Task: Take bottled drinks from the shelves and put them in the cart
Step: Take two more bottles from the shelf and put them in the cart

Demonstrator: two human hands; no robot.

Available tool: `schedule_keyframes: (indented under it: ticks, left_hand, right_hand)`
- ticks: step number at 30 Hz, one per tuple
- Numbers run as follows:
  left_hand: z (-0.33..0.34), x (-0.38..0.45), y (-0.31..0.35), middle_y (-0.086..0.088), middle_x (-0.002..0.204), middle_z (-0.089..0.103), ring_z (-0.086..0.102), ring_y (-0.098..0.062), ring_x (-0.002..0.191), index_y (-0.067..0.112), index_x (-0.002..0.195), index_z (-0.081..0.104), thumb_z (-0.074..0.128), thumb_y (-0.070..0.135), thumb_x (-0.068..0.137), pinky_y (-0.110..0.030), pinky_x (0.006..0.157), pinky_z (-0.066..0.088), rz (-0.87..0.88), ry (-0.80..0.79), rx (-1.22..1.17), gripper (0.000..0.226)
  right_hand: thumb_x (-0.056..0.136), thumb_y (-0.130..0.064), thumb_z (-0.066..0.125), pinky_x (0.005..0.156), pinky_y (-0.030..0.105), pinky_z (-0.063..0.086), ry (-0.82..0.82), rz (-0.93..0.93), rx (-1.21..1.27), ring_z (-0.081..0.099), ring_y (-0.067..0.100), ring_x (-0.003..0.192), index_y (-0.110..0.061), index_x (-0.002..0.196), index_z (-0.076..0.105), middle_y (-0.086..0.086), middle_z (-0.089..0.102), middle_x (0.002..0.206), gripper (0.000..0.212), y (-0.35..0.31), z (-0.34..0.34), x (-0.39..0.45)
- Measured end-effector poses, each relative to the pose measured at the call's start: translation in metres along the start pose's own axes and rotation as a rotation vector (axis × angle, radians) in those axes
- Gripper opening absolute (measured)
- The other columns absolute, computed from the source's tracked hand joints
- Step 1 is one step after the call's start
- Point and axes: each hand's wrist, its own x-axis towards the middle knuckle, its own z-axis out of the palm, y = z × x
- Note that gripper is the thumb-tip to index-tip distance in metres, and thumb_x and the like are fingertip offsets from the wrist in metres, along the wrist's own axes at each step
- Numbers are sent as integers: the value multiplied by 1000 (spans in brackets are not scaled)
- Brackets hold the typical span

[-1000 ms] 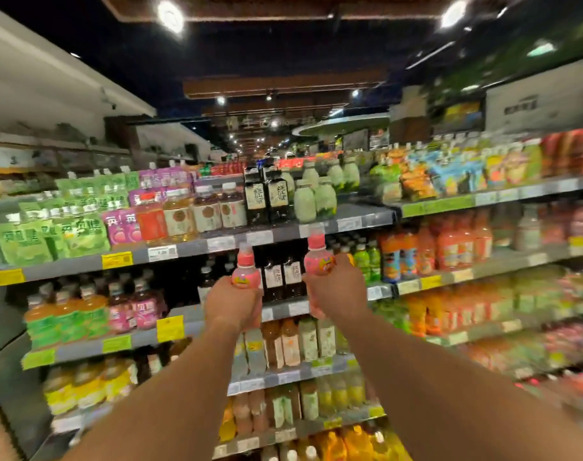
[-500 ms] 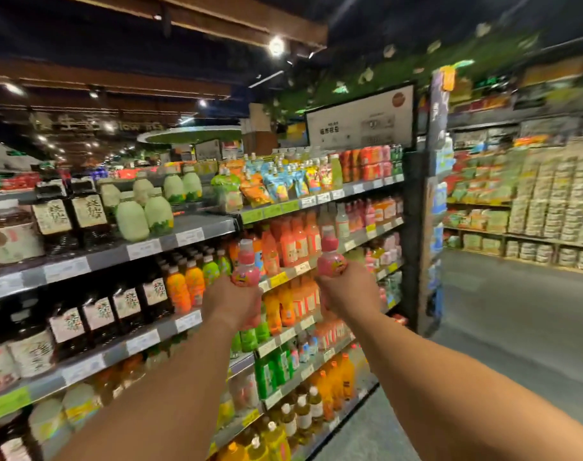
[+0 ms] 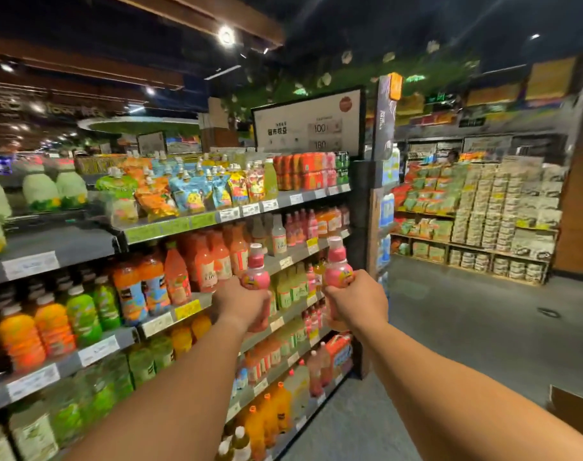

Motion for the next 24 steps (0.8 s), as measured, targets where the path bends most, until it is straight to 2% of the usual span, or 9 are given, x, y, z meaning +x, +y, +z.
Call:
schedule_keyframes:
  ticks: [2,5,8,10,11,14,15,18,24]
  left_hand:
    - [26,17,8,-2,92,68,63,-20,79,22,96,66,84,36,72,-21,53,44,2,-28,16,33]
    - [63,51,15,-2,91,70,61,-17,73,22,91,68,84,34,72,-19,46,42,-3,-17,9,27]
    - [98,95,14,-2,90,68,61,-18,76,24,85,65,82,36,73,-23,61,44,2,-27,50,24]
    - [120,130,13,-2,90,69,63,-23,85,23,90,68,81,34,74,-28,74,51,3,-36,48,24]
    - [131,148,14,0,88,69,64,-23,86,22,91,69,80,33,74,-28,75,51,4,-41,48,23]
    - [159,207,25,9,65,66,66,-13,69,23,77,68,80,29,74,-20,50,42,13,-35,31,14]
    - [169,225,31,10,58,62,65,-12,64,23,72,65,79,28,74,-20,49,42,23,-33,35,16]
    - [205,279,45,8,71,60,62,-20,79,25,77,62,81,36,72,-26,68,42,48,-36,48,23]
    - [282,363,50,1,102,67,63,-22,96,25,96,70,86,37,68,-35,88,51,142,-41,10,34]
  right_hand:
    - [75,-48,72,65,32,41,-25,14,19,58,22,80,-23,96,56,0,63,88,36,14,9,27]
    - [76,-49,74,66,32,42,-46,28,31,59,22,82,-23,97,56,-1,63,89,38,28,31,71]
    - [76,-50,74,68,33,44,-59,15,5,57,22,82,-22,94,54,-2,61,86,39,36,60,119]
    - [77,-50,74,69,34,46,-65,11,0,59,23,85,-22,93,54,0,62,88,39,40,80,153]
    - [76,-50,74,69,34,47,-66,10,6,59,23,85,-22,92,54,0,63,89,38,42,89,171]
    - [75,-50,75,72,36,49,-63,14,29,60,24,85,-22,92,55,1,65,91,38,42,115,228]
    - [75,-50,74,73,36,50,-60,14,30,61,25,86,-21,94,55,1,65,91,39,42,122,247]
    - [72,-51,75,67,34,44,-16,14,81,61,24,85,-25,91,55,-5,62,84,37,46,141,303]
    - [73,-47,78,63,31,43,-52,-48,116,60,19,78,-35,90,61,-7,64,86,27,59,181,408]
